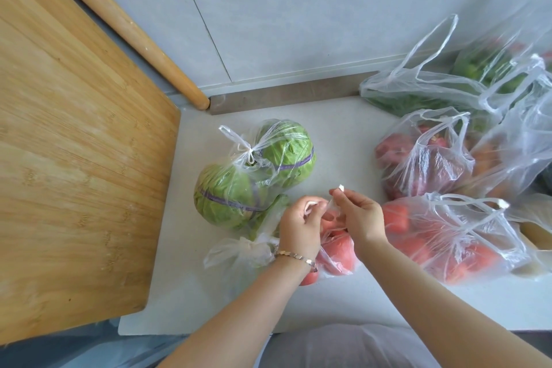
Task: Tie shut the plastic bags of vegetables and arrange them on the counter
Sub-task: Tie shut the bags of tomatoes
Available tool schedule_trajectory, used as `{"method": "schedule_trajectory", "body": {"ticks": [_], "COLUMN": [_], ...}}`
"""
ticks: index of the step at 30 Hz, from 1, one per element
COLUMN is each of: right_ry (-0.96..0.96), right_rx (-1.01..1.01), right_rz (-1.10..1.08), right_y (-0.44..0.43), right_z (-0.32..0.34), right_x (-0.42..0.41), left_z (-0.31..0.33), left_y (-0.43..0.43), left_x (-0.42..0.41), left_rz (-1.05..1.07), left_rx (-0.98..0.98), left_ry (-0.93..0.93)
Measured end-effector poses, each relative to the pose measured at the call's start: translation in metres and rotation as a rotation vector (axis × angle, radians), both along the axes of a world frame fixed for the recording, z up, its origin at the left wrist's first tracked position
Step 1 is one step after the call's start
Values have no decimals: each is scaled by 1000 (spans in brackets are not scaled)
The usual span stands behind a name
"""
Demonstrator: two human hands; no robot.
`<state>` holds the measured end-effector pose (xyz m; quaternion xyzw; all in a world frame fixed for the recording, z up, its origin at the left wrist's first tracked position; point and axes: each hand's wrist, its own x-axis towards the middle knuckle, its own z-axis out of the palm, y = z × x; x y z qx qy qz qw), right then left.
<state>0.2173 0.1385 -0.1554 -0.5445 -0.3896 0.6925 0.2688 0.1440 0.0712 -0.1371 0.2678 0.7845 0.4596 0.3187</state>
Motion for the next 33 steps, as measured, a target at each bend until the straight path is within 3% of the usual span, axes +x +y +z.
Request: {"method": "schedule_trajectory", "body": {"ticks": [2,5,10,13,16,20,27,33], "right_ry": [-176,-402,-414,-316,-272,-242,-172,-343], "right_rx": [83,367,618,552,480,400,541,687], "right_rz": [89,380,728,856,786,523,401,402], "right_y": [1,-1,-3,-5,-4,-7,-8,-12], "right_z": [-6,-8,6,11,10,7,0,-16], "right_x": [0,3,10,20,27,26,25,44], "left_z": [-3,-4,0,-2,-4,-5,-3,-11], "left_y": [-9,-17,-14,-14,-12,-7,-2,-8], "left_x": [0,-3,-12,-18,-17,-14,-17,-35], "left_rz": [-92,-201,-188,-190,-201,-123,-51,-112], "left_rx": [7,25,15,18,-1,-24,-99,-344], "left_ry": [152,314,356,341,287,186,-44,332]}}
